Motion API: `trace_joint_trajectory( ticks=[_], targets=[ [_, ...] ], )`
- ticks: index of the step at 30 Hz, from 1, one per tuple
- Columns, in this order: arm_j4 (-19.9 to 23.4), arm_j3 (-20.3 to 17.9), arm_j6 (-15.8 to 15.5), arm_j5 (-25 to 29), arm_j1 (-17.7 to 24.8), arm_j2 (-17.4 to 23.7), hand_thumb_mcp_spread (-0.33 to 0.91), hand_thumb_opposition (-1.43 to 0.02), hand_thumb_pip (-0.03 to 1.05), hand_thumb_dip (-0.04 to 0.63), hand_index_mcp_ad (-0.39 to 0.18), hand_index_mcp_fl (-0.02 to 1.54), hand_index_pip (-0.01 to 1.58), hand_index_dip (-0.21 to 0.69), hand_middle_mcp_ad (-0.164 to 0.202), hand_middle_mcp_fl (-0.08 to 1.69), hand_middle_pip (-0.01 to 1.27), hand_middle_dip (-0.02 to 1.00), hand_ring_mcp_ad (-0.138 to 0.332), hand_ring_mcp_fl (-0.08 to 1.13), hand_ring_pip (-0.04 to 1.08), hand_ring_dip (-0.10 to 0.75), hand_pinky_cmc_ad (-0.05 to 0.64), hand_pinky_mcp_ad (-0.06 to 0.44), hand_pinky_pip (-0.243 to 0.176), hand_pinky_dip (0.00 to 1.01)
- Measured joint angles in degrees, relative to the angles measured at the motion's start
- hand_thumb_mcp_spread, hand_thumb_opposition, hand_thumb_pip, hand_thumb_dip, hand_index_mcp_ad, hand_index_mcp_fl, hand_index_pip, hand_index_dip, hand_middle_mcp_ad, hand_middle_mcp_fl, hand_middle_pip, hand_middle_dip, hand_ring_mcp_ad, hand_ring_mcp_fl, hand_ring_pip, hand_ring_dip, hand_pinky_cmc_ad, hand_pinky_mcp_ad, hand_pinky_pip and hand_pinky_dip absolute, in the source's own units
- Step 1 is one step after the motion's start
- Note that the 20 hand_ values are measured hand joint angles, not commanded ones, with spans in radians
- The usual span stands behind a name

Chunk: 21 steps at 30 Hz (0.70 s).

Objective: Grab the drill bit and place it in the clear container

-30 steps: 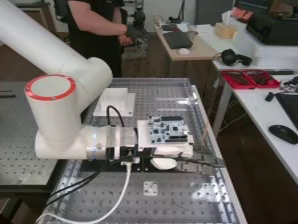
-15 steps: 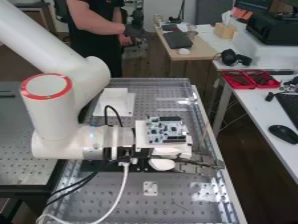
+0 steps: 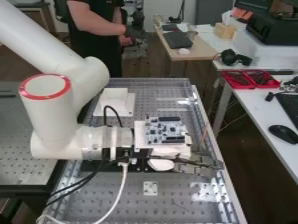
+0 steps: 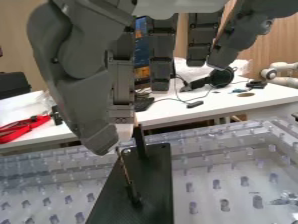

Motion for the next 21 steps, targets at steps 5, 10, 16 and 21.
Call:
trace_joint_trajectory(
  ticks=[5, 10, 16, 21],
  targets=[
    [-0.26, 0.18, -0.65, -0.03, 0.07, -0.3, 0.53, -0.85, 0.56, 0.237, -0.14, 0.47, 1.14, 0.152, 0.068, 0.33, 0.12, 0.21, 0.175, 0.08, 0.09, 0.04, 0.326, 0.133, -0.052, 0.19],
    [-0.46, 0.28, -1.31, 0.09, 0.08, -0.54, 0.53, -0.85, 0.56, 0.237, -0.14, 0.43, 1.21, 0.161, 0.065, 0.34, 0.12, 0.21, 0.175, 0.08, 0.09, 0.04, 0.326, 0.133, -0.052, 0.19],
    [-0.42, 0.31, -1.61, -0.05, 0.07, -0.62, 0.53, -0.85, 0.56, 0.237, -0.14, 0.41, 1.3, 0.188, 0.065, 0.33, 0.12, 0.21, 0.176, 0.08, 0.09, 0.04, 0.326, 0.129, -0.051, 0.19],
    [-0.2, 0.25, -1.69, -0.15, 0.09, -0.62, 0.53, -0.85, 0.56, 0.237, -0.14, 0.41, 1.31, 0.19, 0.065, 0.33, 0.12, 0.21, 0.176, 0.08, 0.09, 0.037, 0.326, 0.129, -0.052, 0.19]
  ],
)
